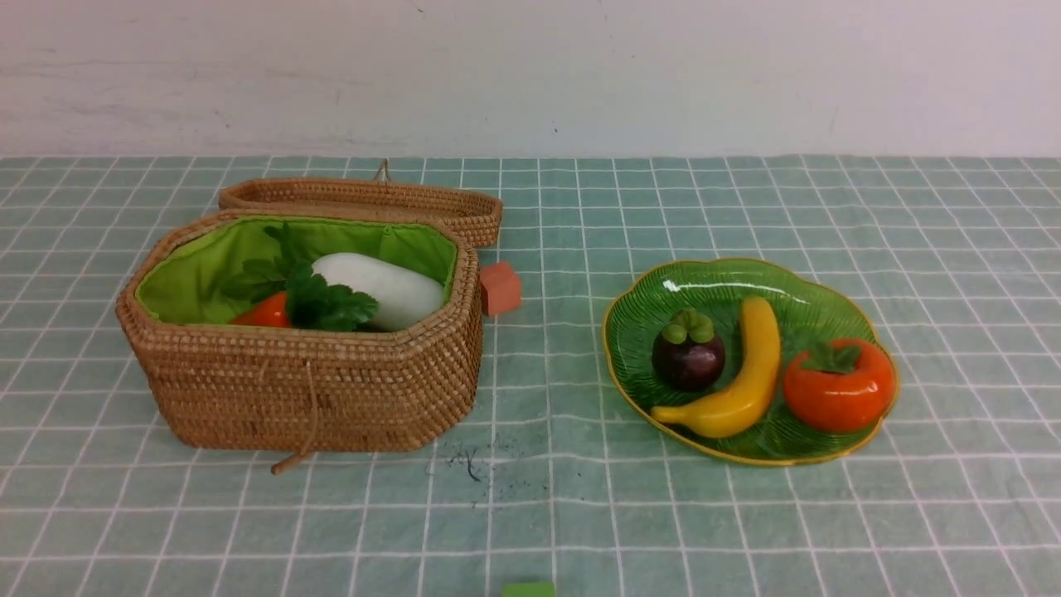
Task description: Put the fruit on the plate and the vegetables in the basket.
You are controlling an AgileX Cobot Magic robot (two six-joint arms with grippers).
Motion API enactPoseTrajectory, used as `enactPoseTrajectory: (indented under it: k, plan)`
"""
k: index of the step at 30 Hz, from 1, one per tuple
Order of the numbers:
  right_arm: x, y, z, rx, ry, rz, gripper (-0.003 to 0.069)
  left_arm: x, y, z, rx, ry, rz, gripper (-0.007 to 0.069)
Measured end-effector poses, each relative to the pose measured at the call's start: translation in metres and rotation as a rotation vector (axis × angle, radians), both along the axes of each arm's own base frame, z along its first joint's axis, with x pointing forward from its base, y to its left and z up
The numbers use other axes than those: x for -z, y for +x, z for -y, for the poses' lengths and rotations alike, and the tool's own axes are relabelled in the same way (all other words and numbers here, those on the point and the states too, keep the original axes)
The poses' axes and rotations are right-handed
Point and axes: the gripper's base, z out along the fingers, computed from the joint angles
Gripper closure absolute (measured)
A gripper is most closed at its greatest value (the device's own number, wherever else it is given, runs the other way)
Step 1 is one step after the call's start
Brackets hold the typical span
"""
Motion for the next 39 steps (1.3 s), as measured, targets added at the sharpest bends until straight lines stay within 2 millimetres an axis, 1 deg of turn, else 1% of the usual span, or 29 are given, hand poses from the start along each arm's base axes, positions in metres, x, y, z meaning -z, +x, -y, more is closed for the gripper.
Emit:
enactPoseTrajectory:
  k: [39]
  plan:
    - [0.0,0.0,0.0,0.0,0.0,0.0,0.0533,0.0,0.0,0.0,0.0,0.0,0.0,0.0608]
